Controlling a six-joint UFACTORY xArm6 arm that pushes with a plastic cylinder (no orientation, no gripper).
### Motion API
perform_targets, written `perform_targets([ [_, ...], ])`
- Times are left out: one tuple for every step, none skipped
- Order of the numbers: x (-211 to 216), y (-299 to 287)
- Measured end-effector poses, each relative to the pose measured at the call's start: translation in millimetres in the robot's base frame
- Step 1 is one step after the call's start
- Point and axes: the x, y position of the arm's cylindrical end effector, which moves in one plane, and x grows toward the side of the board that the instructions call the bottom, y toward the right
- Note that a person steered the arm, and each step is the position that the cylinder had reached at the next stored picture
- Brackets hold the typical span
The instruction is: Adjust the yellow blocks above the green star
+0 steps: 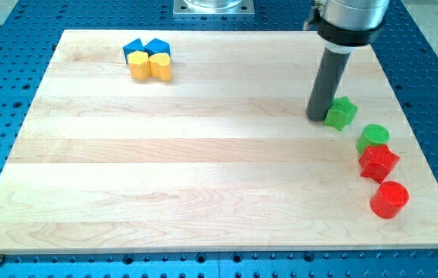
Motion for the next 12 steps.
perform_targets([
  [0,19],
  [0,41],
  [0,36],
  [-21,-55],
  [-61,-148],
  [-62,-225],
  [-57,-269],
  [-61,-336],
  [-101,-332],
  [-115,-330],
  [-99,-289],
  [-89,-188],
])
